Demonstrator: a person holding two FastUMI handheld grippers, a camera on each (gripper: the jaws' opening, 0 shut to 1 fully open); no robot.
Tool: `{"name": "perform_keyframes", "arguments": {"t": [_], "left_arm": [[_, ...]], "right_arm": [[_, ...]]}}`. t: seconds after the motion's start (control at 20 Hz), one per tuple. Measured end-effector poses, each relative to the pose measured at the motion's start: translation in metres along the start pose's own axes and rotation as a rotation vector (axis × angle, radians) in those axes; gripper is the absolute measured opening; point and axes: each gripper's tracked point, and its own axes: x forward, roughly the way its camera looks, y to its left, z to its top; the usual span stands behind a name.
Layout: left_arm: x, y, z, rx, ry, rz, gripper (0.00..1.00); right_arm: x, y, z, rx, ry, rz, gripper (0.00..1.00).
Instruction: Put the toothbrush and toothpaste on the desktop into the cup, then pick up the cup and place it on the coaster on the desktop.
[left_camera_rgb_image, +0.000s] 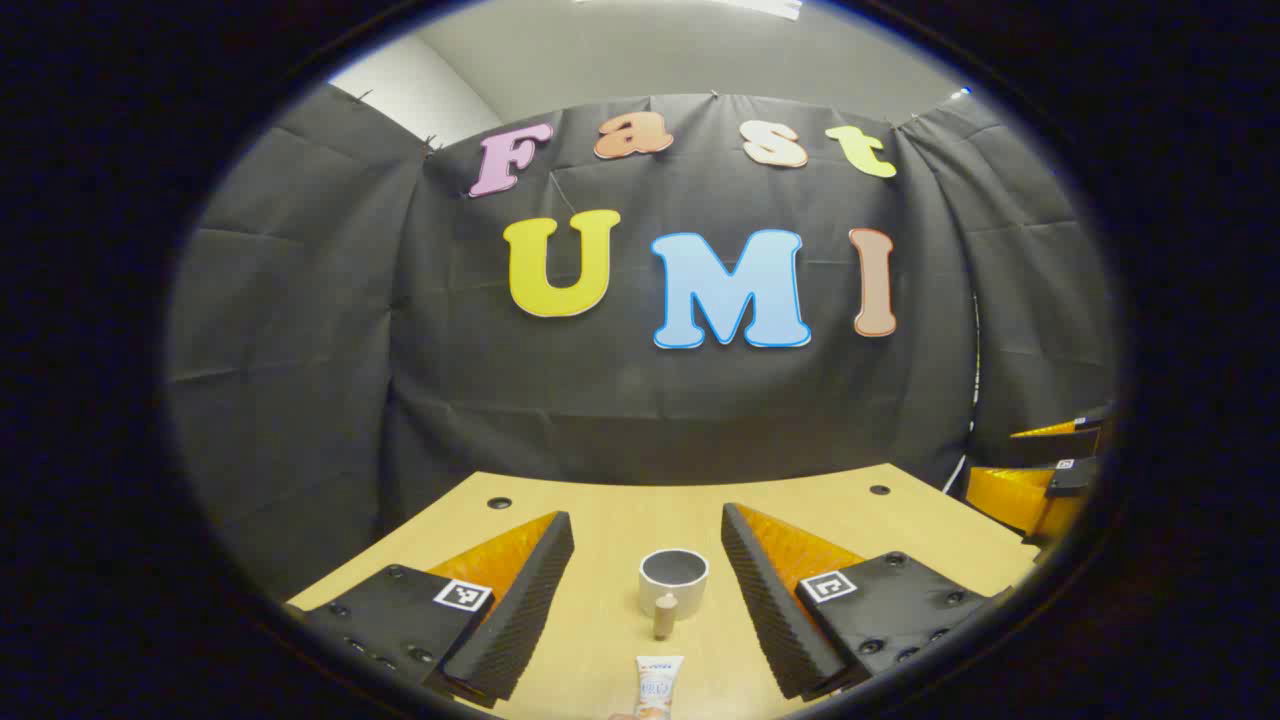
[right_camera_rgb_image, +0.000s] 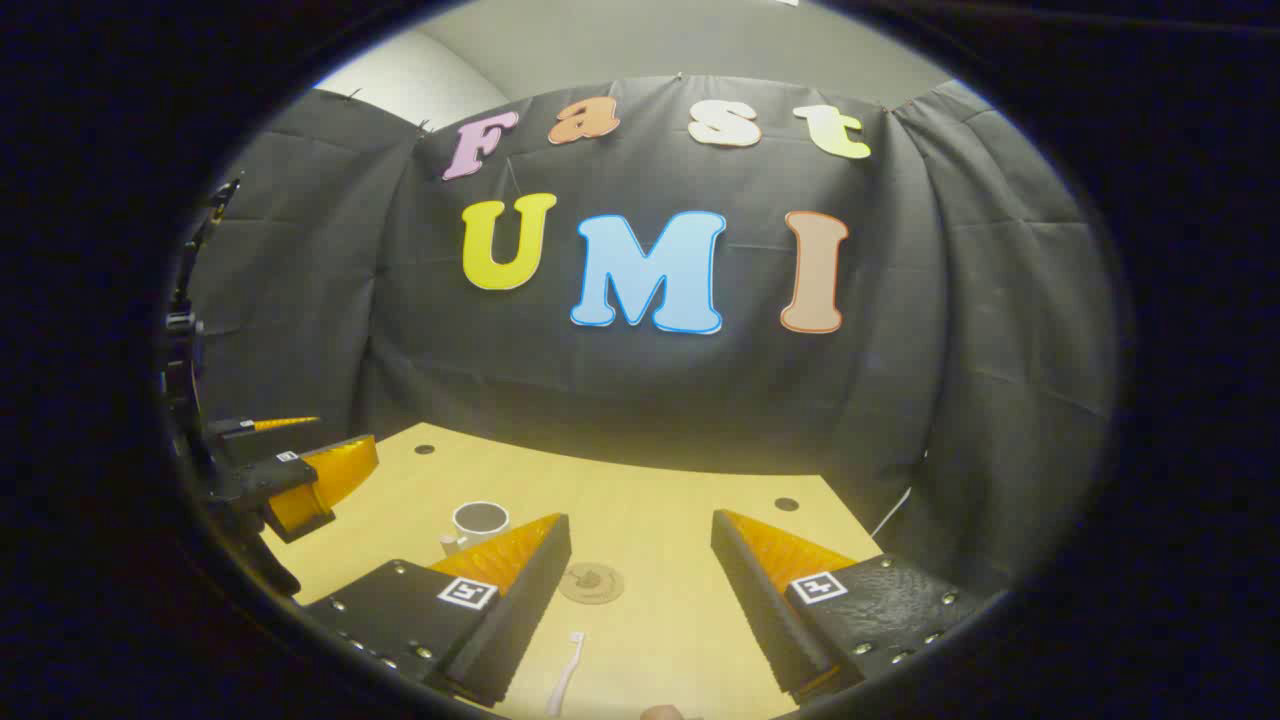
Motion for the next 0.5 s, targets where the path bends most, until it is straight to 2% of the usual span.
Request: {"name": "perform_keyframes", "arguments": {"t": [0.1, 0.3, 0.5], "left_arm": [[0.004, 0.004, -0.001, 0.015, 0.001, -0.007, 0.92], [0.011, 0.005, -0.005, 0.005, 0.004, -0.026, 1.00], [0.017, 0.006, -0.013, -0.002, 0.025, -0.039, 1.00]], "right_arm": [[0.004, 0.002, 0.000, -0.002, 0.005, -0.011, 0.91], [0.008, 0.007, -0.007, -0.014, 0.026, -0.027, 0.91], [0.011, 0.010, -0.012, -0.012, 0.048, -0.027, 0.91]]}}
